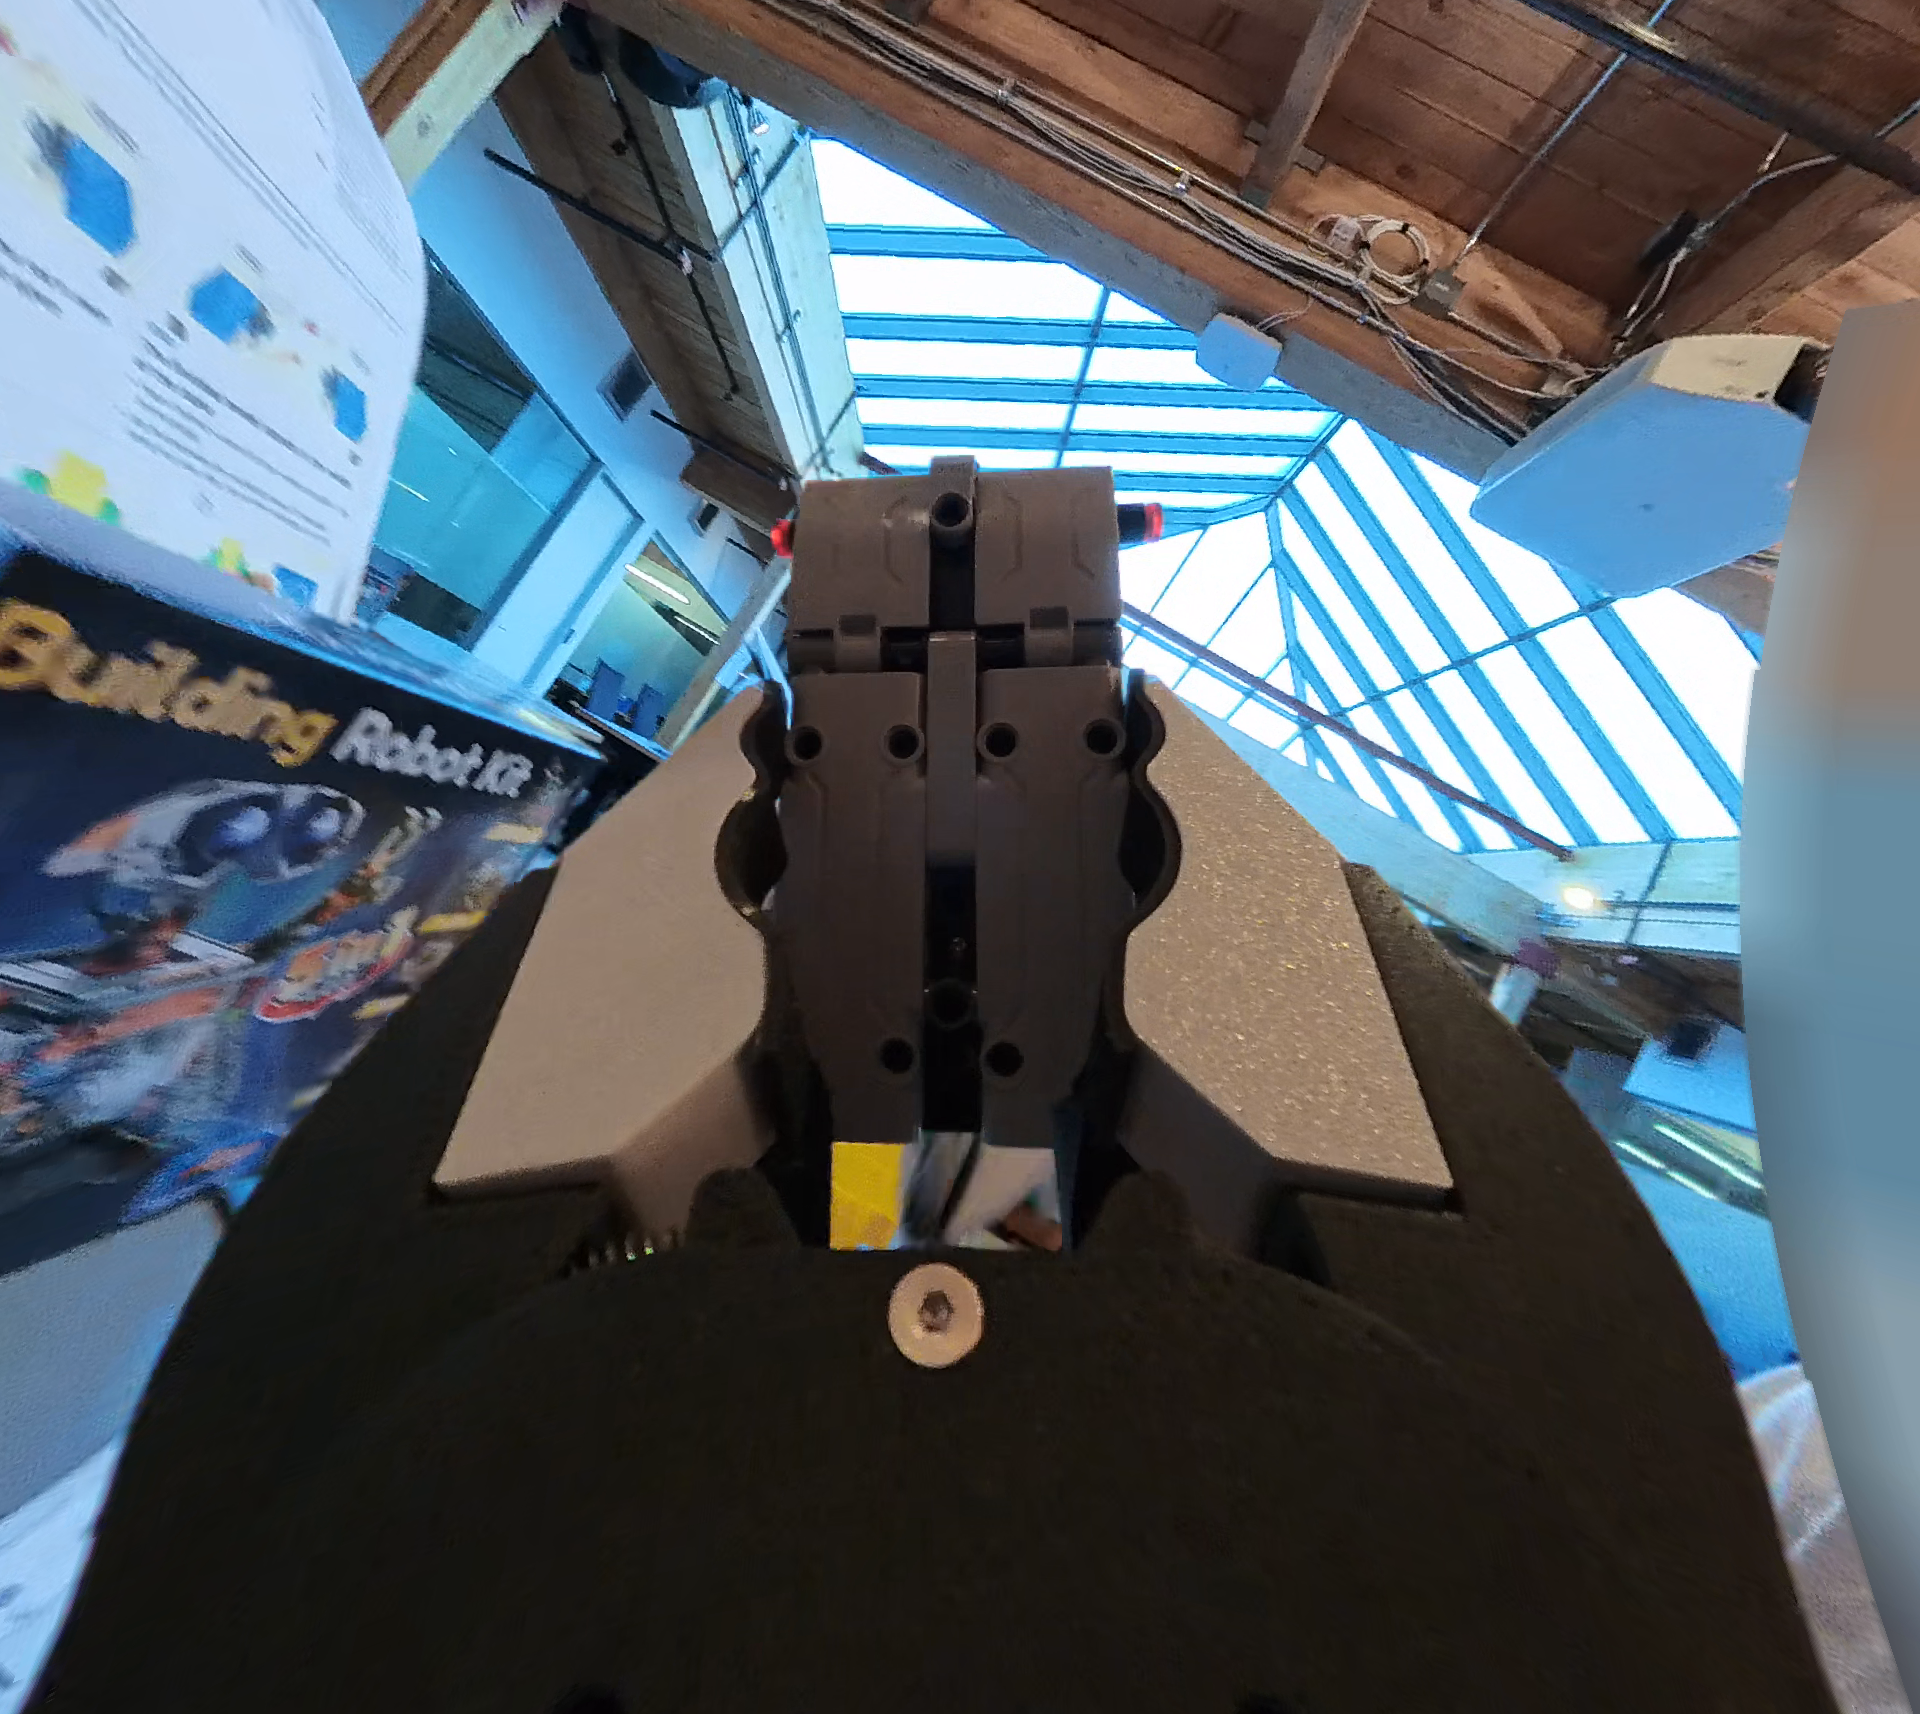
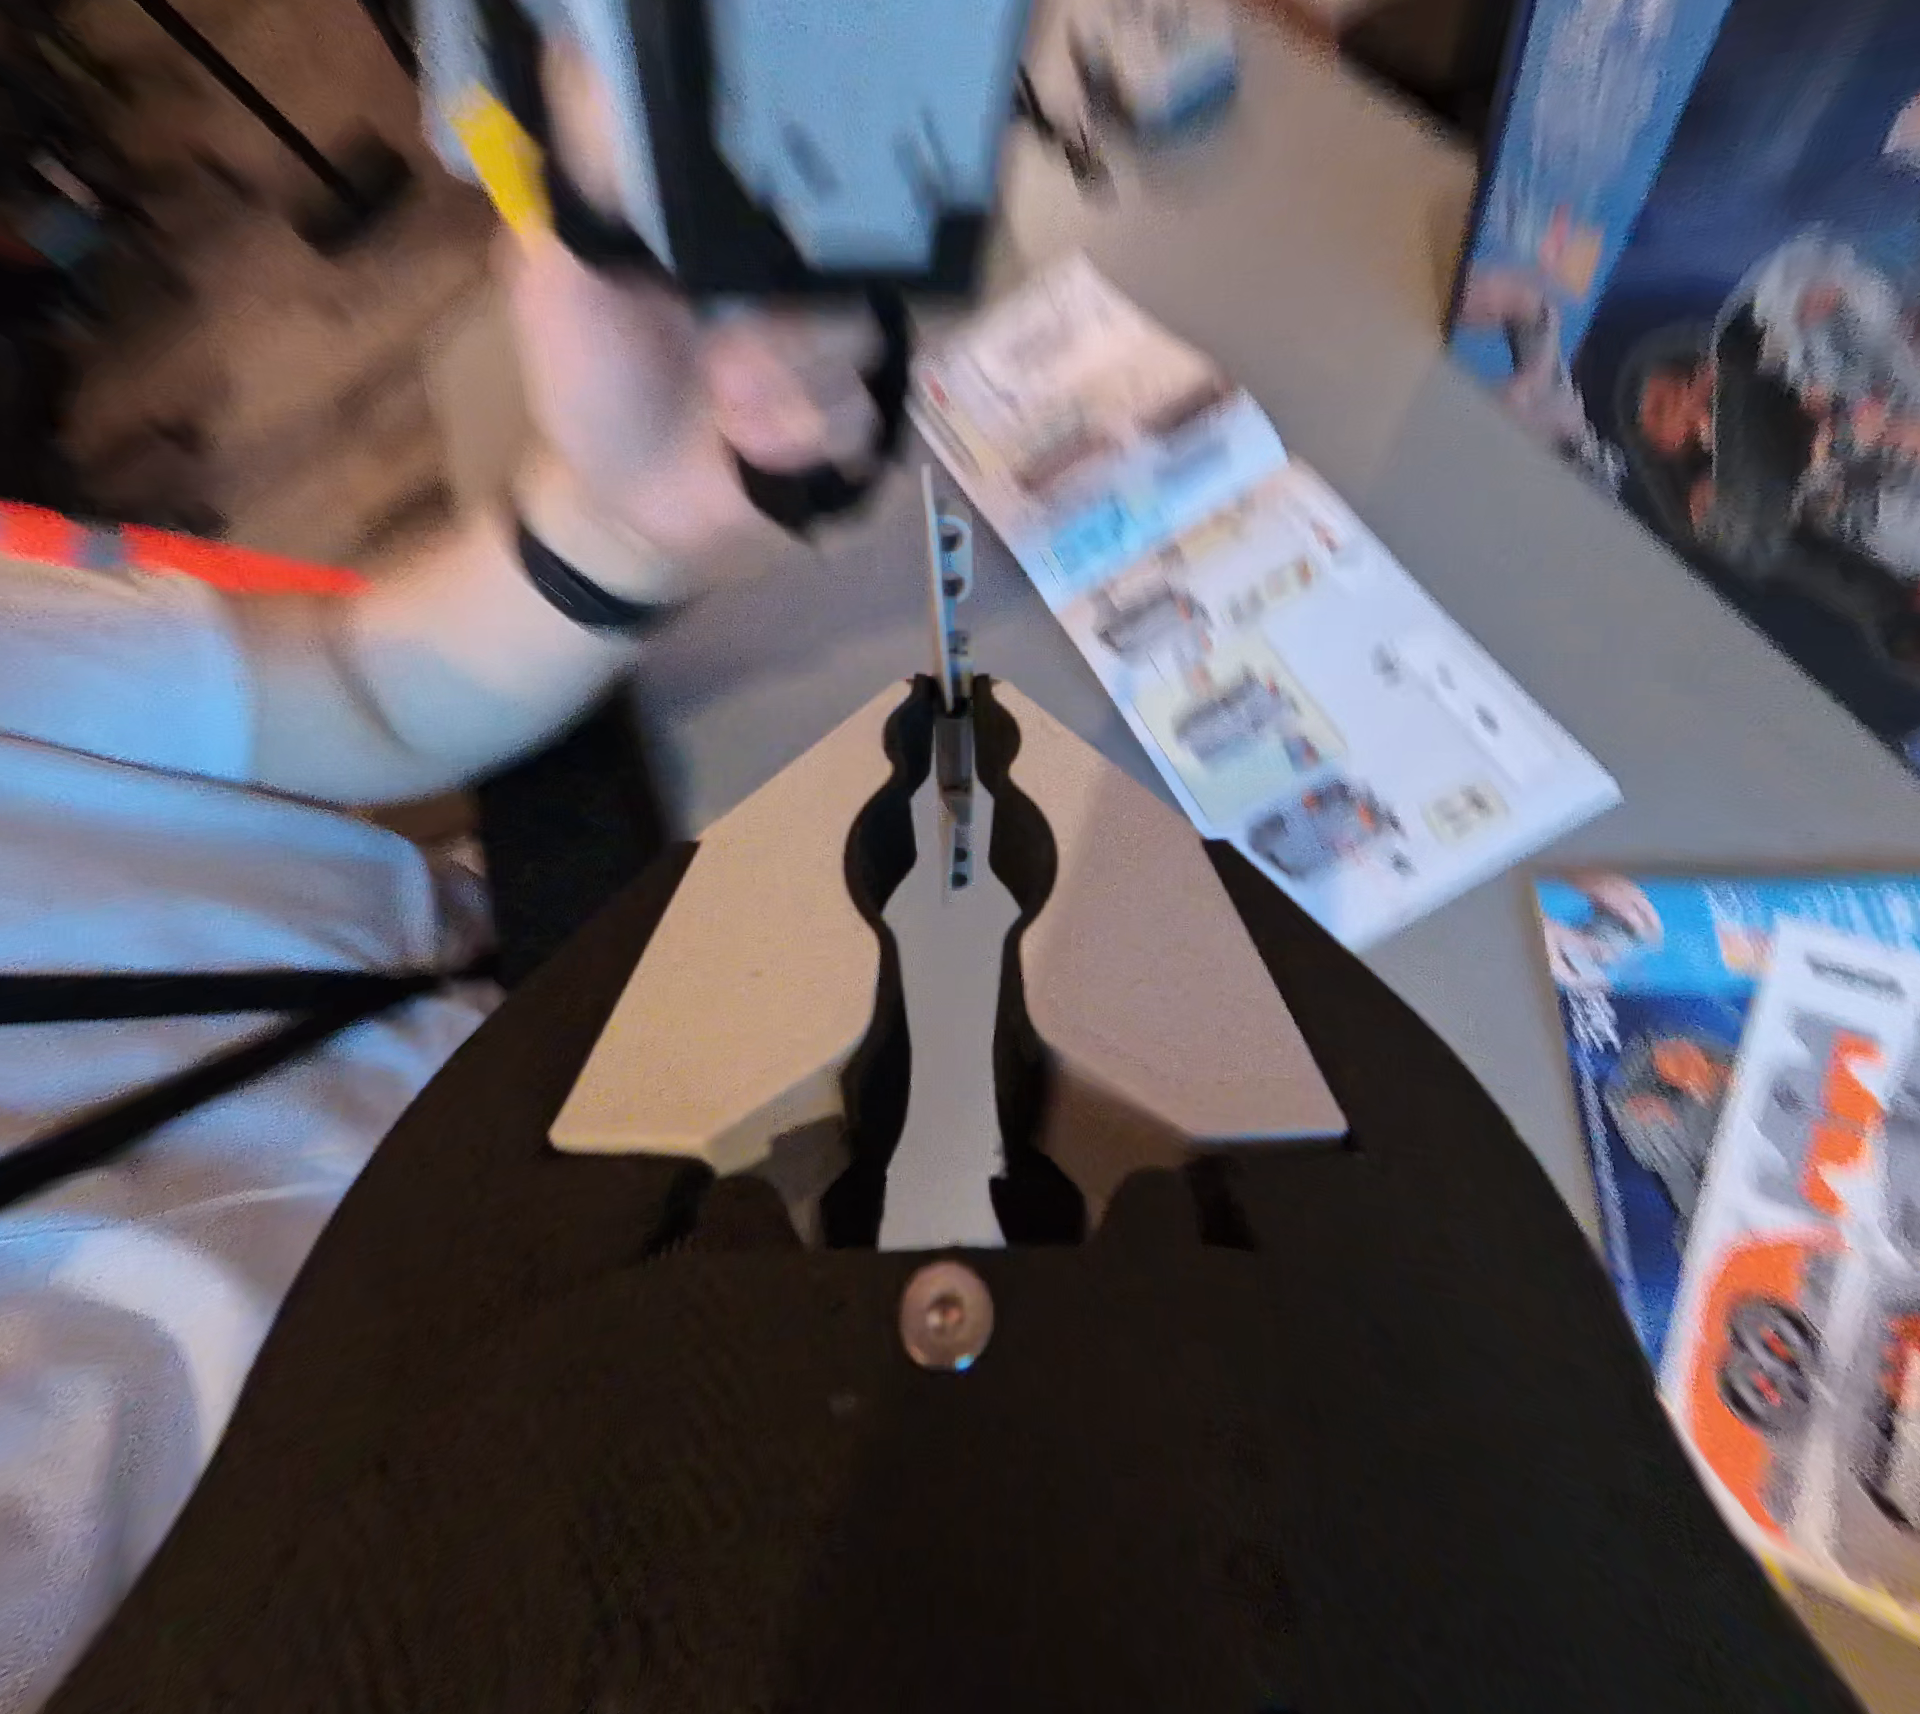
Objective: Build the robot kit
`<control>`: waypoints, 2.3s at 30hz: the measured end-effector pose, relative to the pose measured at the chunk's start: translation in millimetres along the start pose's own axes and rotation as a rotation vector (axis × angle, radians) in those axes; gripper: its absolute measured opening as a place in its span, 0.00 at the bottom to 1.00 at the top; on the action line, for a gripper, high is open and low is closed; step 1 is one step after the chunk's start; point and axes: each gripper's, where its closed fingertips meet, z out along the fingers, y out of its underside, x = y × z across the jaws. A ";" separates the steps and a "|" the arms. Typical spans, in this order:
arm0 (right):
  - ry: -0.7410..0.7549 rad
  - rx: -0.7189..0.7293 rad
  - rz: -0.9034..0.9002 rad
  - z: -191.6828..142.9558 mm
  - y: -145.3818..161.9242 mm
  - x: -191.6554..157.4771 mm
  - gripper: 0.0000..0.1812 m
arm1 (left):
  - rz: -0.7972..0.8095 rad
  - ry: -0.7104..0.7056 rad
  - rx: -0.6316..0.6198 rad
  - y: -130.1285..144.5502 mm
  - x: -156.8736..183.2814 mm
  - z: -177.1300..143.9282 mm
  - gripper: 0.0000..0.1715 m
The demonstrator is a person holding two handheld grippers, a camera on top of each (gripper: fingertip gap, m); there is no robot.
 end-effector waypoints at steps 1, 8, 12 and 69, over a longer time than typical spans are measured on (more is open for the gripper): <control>0.051 -0.105 -0.018 15.0 17.7 11.3 0.03 | 0.021 -0.004 0.002 -8.8 1.6 -3.4 0.37; -0.093 -0.533 -0.021 109.3 101.0 8.5 0.03 | 0.132 -0.008 -0.069 -38.0 18.3 -15.4 0.37; -0.056 -0.614 -0.058 122.5 118.5 16.6 0.03 | 0.138 0.010 -0.094 -33.9 24.3 -10.9 0.37; 0.043 -0.741 -0.313 125.5 137.7 22.1 0.05 | 0.096 0.042 -0.104 -24.6 29.8 -2.8 0.37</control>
